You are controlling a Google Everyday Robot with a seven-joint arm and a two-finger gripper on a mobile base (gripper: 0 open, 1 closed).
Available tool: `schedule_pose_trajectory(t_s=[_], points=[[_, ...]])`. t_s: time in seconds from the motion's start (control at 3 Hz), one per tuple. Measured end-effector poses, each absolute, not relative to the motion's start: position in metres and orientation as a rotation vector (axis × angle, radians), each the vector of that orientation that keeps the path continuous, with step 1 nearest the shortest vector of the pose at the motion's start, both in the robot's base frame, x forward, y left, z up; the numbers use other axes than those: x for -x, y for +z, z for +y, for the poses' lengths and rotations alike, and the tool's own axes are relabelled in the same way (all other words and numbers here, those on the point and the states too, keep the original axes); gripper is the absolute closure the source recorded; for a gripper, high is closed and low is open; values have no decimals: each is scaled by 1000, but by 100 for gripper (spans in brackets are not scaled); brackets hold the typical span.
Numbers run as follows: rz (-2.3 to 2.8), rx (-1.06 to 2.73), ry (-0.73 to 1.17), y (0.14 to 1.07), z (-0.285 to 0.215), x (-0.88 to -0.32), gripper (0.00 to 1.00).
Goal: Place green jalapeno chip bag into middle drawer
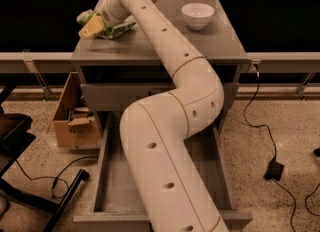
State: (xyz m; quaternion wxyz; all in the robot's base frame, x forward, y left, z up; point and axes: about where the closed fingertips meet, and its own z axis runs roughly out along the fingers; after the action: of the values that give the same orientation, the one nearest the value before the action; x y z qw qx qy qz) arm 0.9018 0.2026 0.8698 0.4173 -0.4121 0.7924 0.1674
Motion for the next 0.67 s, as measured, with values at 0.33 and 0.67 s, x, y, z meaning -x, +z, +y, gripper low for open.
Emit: schedule_pose_trajectory(t_s=[0.33, 0.67], points=[[2065, 1046, 391, 842, 201, -902, 27], [2112, 1046, 376, 832, 198, -900, 50]])
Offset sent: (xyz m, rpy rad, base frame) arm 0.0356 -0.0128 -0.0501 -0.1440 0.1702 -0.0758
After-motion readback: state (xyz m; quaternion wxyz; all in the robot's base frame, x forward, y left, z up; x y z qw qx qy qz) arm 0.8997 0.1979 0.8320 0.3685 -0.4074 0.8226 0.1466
